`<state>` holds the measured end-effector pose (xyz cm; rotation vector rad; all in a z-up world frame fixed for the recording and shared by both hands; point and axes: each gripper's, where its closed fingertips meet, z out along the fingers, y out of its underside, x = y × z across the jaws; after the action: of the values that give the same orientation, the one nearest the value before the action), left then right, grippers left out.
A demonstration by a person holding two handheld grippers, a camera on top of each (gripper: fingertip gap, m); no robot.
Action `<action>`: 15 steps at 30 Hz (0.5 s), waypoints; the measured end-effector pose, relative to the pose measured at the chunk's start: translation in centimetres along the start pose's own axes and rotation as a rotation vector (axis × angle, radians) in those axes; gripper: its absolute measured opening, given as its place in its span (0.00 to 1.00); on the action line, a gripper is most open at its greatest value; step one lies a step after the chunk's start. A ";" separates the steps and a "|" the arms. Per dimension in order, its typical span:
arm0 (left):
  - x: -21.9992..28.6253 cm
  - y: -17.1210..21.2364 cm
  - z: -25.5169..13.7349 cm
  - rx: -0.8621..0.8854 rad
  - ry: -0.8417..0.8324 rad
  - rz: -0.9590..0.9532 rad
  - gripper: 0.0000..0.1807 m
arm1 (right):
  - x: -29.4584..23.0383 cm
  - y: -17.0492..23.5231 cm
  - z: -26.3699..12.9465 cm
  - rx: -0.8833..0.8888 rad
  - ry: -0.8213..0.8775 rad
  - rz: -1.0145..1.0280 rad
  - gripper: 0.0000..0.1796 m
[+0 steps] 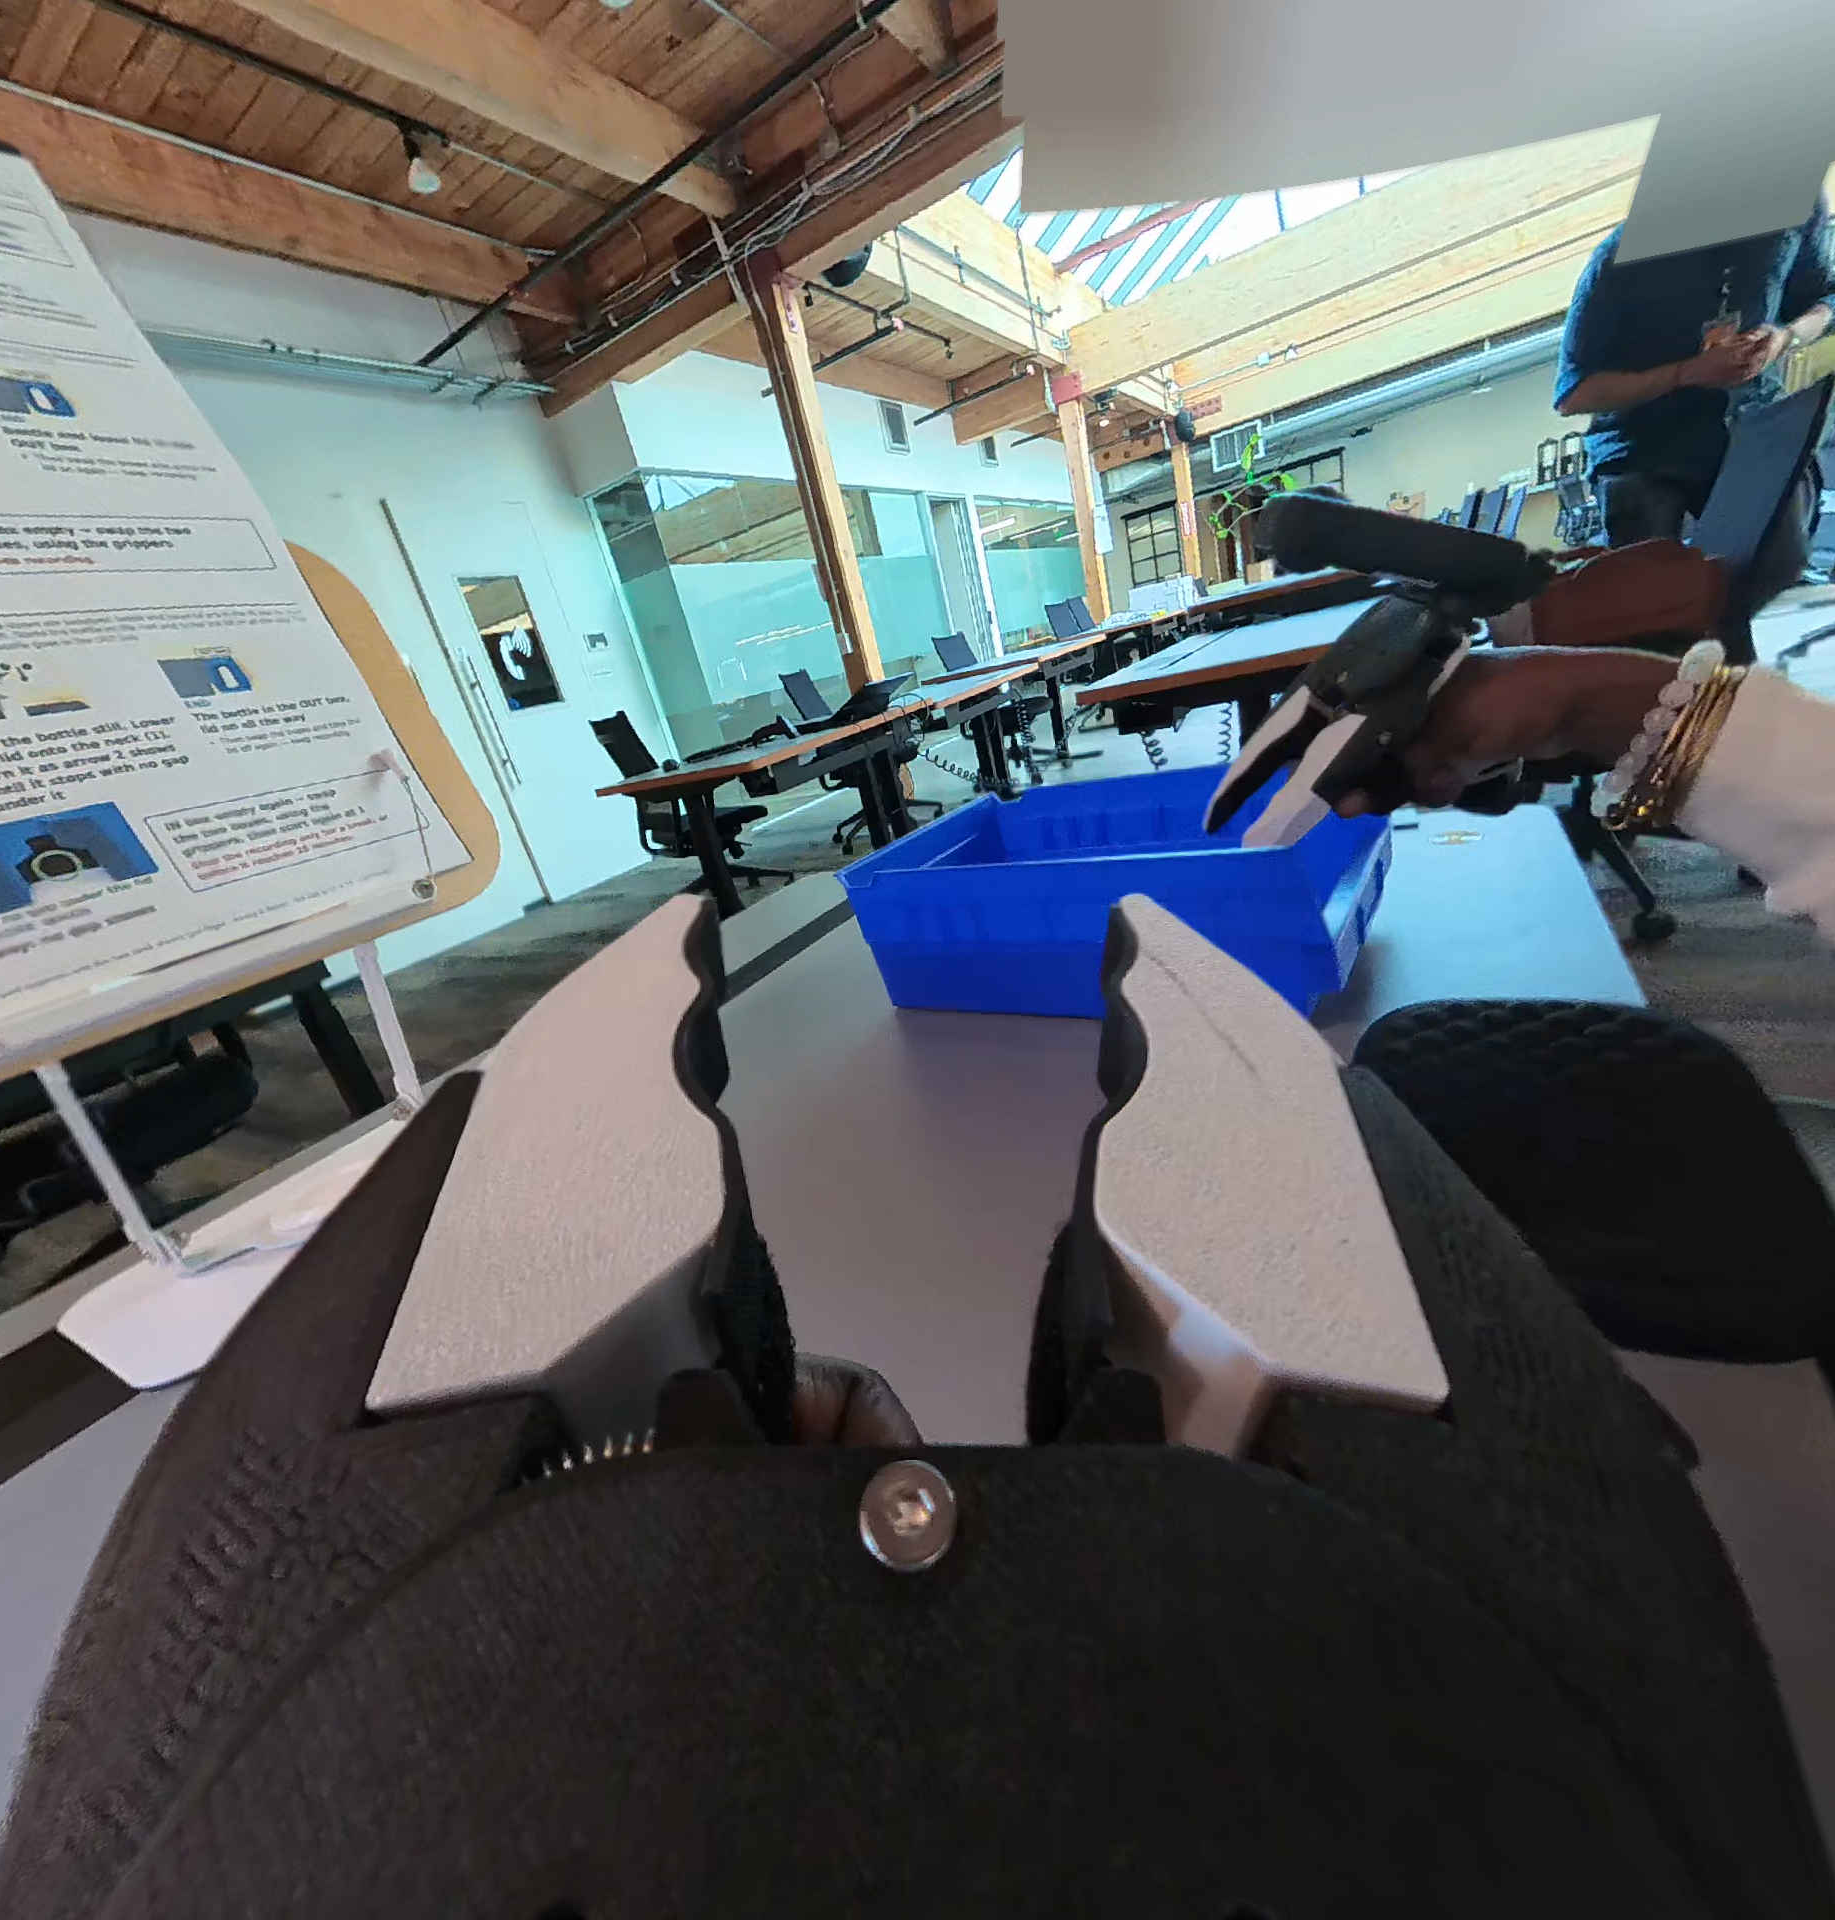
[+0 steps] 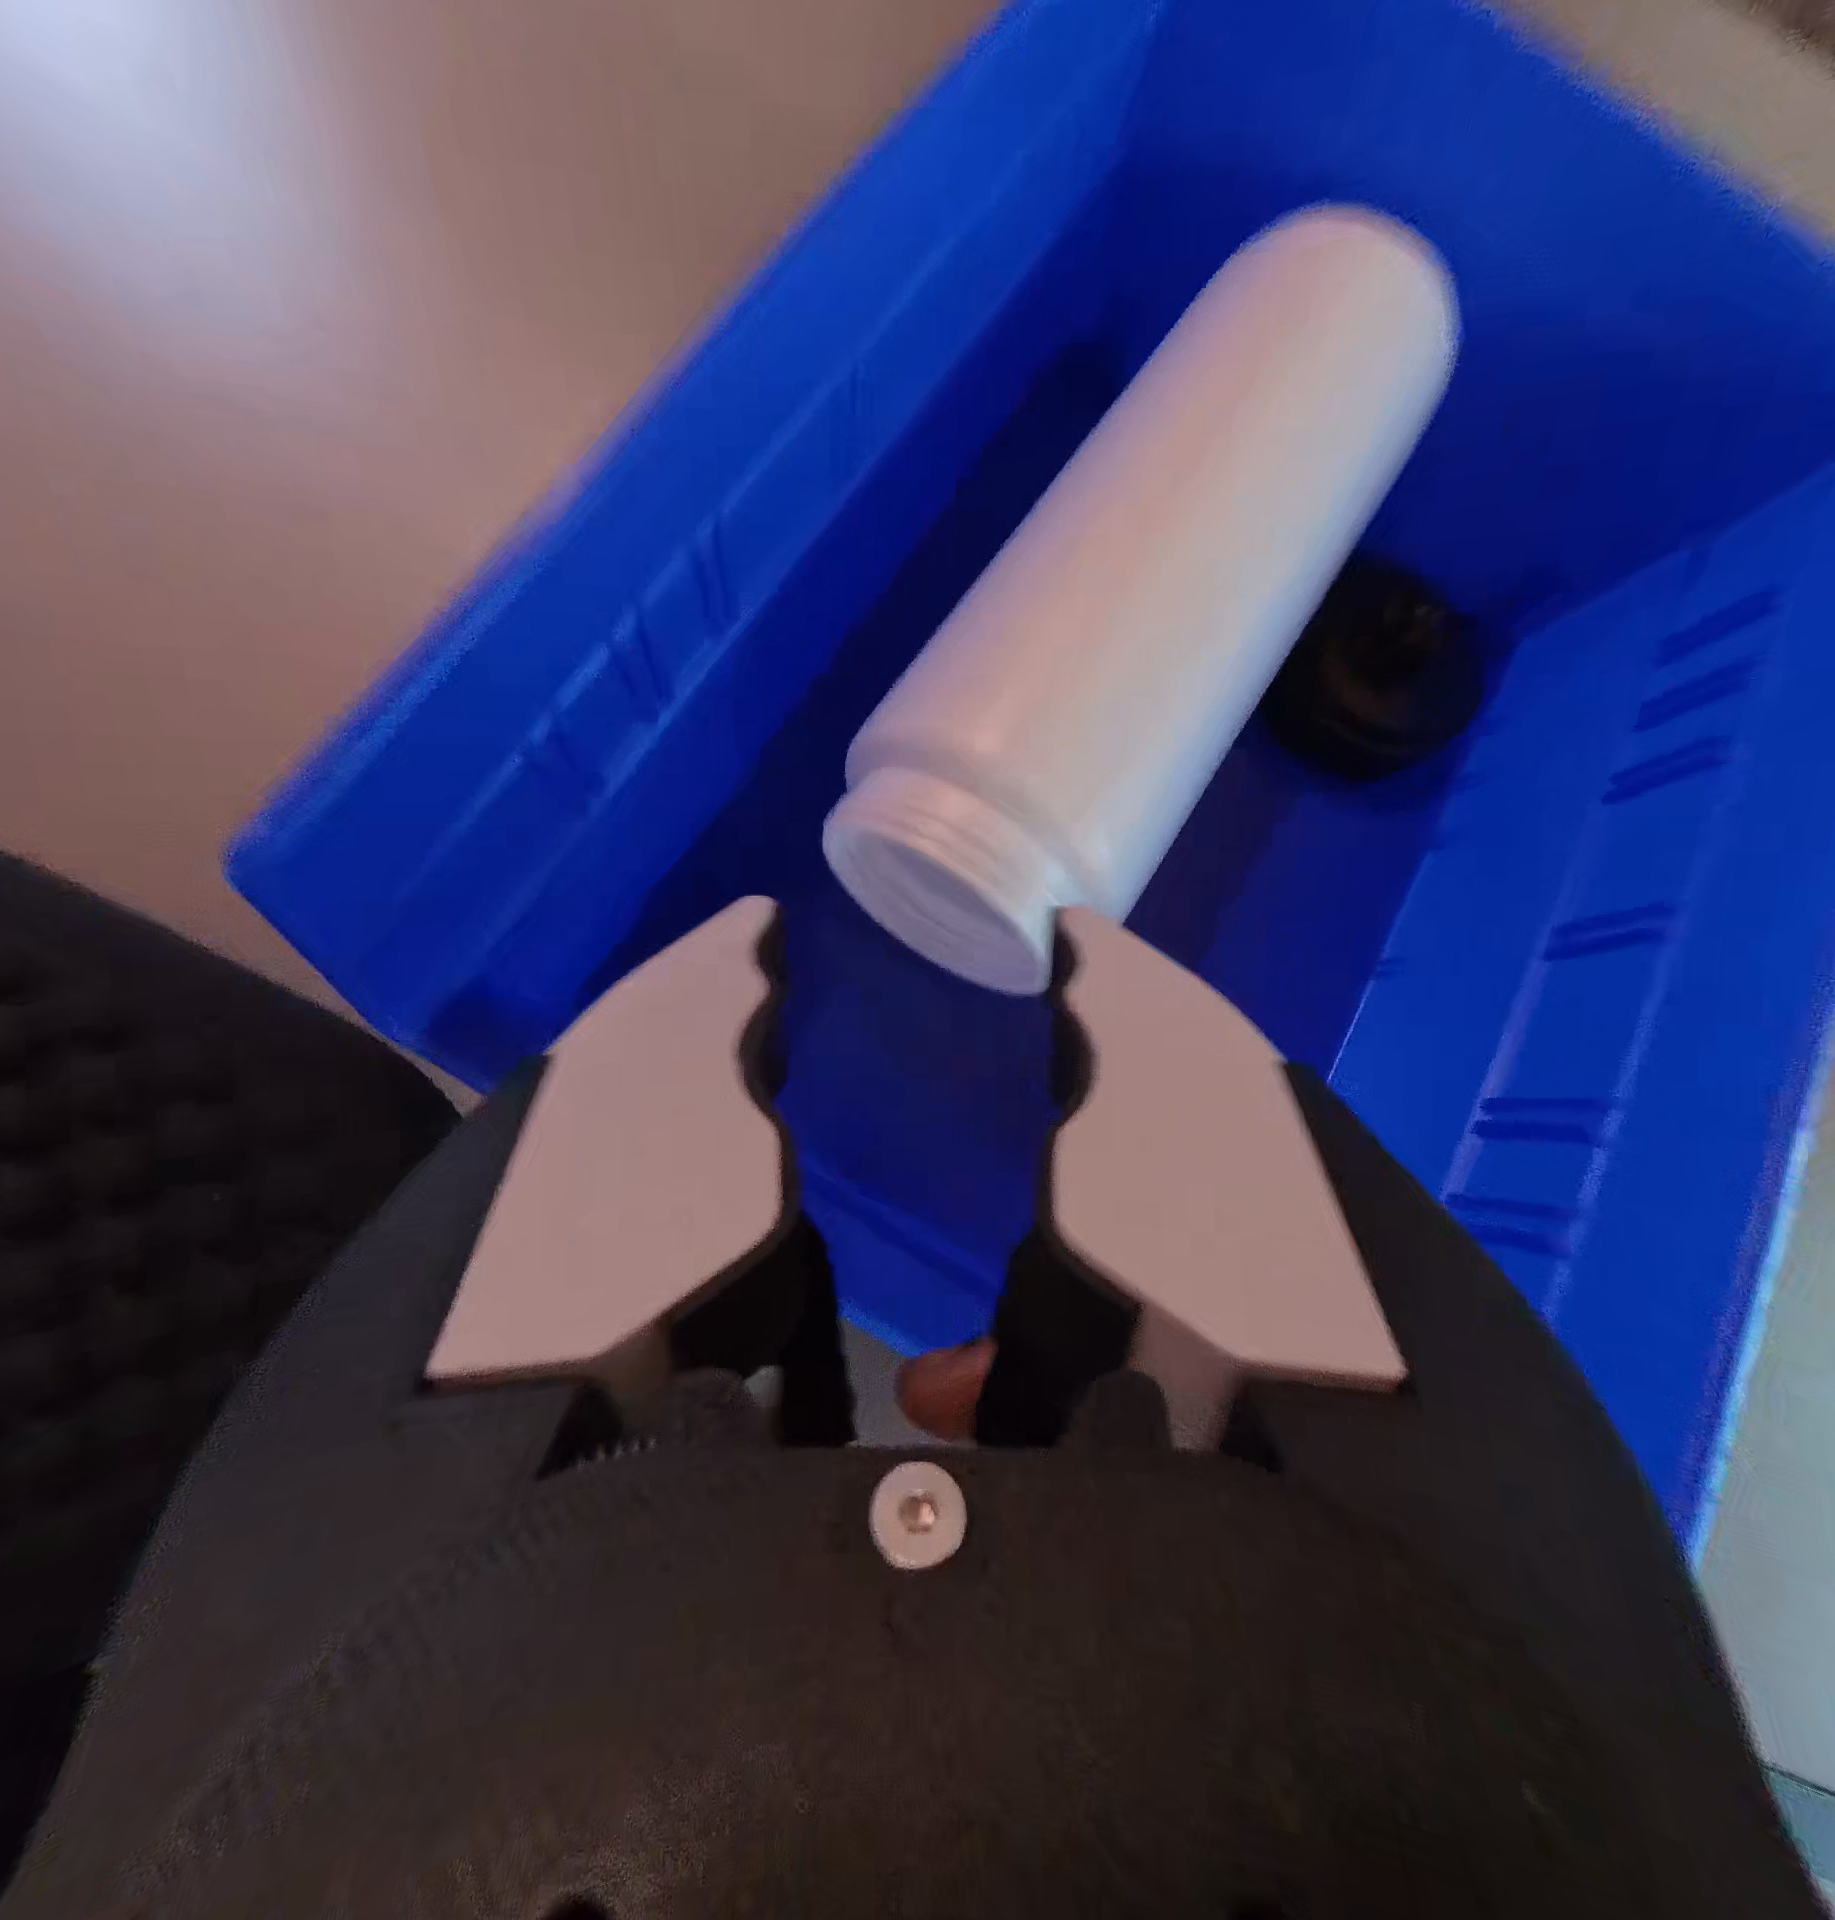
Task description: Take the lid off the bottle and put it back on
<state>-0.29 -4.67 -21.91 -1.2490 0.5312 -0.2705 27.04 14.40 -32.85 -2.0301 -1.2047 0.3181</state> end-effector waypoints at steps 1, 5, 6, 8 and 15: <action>0.1 -0.7 -0.4 -0.010 -0.017 -0.013 0.41 | -0.1 -1.1 -0.6 0.056 0.007 0.019 0.39; -1.5 -2.7 -3.7 -0.107 -0.232 -0.021 0.53 | -2.2 -5.3 -3.0 0.270 -0.049 0.057 0.62; -2.4 -2.8 -5.0 -0.155 -0.308 -0.001 0.54 | -3.1 -5.8 -3.2 0.277 -0.077 0.059 0.63; -4.6 -2.1 -8.5 -0.288 -0.473 0.053 0.56 | -5.1 -5.7 -2.8 0.215 -0.127 0.049 0.63; -8.2 5.8 -19.1 -0.777 -0.702 -0.033 0.49 | -7.9 -2.4 1.4 -0.134 -0.060 -0.014 0.45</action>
<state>-17.72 -14.78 -29.65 -1.9790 -0.0208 0.3903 20.56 9.11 -33.36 -2.1384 -1.3073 0.3002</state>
